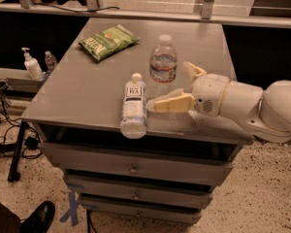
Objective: Move water bottle near blue plastic bottle
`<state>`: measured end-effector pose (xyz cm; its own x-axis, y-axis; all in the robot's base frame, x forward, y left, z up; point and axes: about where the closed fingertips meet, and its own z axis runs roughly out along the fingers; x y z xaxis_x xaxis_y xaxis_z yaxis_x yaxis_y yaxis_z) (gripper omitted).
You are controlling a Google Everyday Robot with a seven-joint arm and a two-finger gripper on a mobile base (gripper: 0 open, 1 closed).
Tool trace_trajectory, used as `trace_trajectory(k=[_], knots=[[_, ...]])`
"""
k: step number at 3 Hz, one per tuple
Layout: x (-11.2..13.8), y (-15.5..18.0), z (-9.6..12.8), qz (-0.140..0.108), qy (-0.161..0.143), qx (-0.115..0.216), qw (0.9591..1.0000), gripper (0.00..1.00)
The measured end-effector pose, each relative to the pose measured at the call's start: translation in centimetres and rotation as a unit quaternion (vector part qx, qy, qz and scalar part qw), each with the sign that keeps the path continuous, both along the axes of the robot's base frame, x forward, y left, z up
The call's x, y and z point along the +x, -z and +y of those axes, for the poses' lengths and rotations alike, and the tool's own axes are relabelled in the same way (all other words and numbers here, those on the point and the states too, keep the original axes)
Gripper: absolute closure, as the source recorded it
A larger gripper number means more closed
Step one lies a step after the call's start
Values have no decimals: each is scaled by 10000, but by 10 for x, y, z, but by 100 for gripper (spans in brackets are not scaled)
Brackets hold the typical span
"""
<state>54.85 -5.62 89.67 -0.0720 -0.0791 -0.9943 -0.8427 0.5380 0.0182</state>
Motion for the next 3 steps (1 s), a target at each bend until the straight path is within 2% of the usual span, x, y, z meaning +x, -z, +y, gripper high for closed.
trace_trajectory(k=[2,3], knots=[[2,0,-5,-57,66,-70,9999,0],[14,0,-31,-166,339,-196,9991,0]])
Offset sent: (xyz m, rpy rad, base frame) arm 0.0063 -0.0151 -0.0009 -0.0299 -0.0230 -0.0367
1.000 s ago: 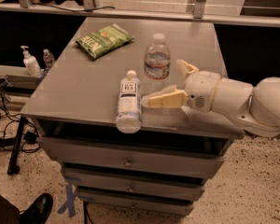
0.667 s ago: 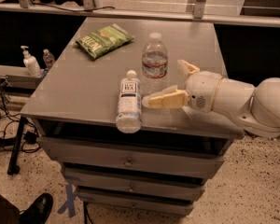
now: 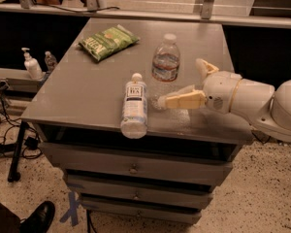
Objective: Move water bottle near blue plastic bottle
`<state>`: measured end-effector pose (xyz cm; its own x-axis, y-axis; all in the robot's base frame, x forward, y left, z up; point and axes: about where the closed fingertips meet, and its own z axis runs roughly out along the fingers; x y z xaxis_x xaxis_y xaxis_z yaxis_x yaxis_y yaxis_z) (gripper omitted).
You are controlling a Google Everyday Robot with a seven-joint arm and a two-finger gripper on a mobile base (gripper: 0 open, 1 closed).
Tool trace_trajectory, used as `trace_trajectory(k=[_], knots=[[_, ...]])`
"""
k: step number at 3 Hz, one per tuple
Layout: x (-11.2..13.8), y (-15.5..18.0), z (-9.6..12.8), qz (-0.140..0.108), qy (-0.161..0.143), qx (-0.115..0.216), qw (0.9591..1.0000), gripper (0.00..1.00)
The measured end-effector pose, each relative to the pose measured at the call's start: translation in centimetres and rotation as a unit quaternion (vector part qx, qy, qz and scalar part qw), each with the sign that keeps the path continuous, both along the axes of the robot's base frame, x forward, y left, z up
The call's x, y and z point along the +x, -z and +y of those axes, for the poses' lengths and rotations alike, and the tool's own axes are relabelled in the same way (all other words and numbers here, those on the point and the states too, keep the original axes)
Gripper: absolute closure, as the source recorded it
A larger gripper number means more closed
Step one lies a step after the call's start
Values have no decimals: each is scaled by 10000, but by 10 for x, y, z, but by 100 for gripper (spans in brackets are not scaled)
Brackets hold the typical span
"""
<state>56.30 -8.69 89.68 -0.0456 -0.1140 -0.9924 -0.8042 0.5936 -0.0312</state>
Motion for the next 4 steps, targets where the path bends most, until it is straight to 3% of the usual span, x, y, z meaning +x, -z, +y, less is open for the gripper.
trace_trajectory(k=[1,2,3,4], knots=[[22,-8,-64,-225,608,-96,9978,0],[41,-36,-129,-659,1184,-377,9901,0],[59,-84,-188,-1158,1769,-641,9753,0],[61,-96,-197,-1241,1844,-623,9730,0]])
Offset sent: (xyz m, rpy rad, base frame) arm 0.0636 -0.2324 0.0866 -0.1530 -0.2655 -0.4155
